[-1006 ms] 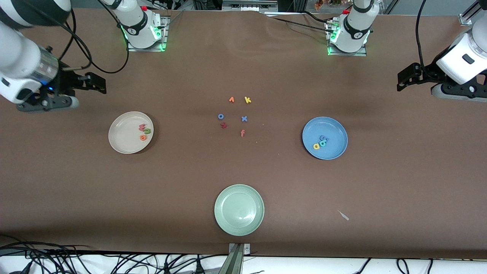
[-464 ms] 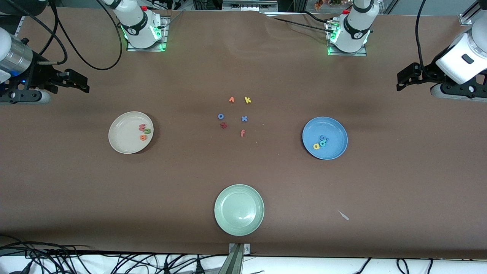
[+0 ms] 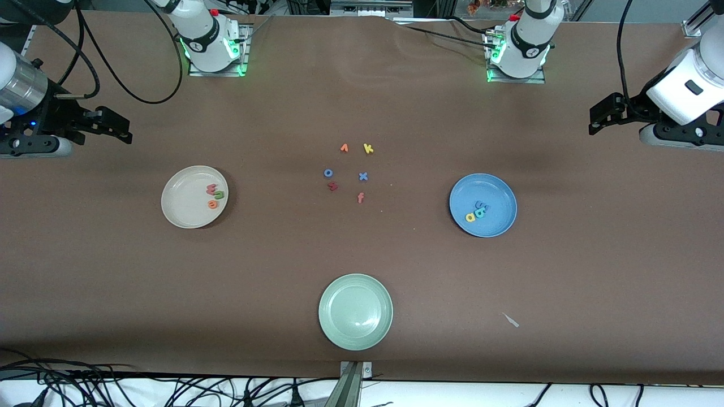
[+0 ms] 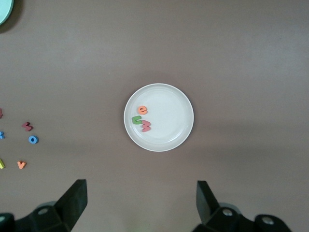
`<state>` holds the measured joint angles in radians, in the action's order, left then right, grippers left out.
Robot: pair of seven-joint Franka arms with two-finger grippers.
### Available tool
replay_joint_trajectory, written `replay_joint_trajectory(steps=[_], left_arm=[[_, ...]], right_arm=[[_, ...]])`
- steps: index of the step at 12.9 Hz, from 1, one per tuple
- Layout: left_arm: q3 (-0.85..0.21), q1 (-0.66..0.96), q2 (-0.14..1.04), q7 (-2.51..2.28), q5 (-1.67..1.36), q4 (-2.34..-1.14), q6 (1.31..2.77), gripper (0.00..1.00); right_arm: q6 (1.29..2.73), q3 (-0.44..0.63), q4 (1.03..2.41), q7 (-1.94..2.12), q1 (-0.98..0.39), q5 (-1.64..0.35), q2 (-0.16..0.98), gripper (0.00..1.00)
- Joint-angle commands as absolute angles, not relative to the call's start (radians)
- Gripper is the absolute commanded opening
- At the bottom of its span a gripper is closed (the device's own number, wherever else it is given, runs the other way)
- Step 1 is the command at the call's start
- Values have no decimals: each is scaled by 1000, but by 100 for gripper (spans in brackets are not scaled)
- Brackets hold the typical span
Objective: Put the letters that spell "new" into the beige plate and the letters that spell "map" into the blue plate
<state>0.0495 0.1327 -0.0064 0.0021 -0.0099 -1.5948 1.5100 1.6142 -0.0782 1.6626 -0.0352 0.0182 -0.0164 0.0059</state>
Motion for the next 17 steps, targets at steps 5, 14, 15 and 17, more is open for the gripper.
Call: replay_joint_trajectory(steps=[5,14,15,17], left_arm=[[46,138,3,11,5,-1568,1485,100],[46,138,5,11,5,-1568,1486,100],[46,138,3,11,5,-1568,1486,100],[46,138,3,14,5,-1568,1485,100]], right_arm=[[1638,-97,1674,-38,51,-17,2,100],[1628,-94,1661,-40,49,-17,28,100],[1628,-94,1661,-40,49,-17,28,100],[1628,-94,1663,-41,49,-15,28,100]])
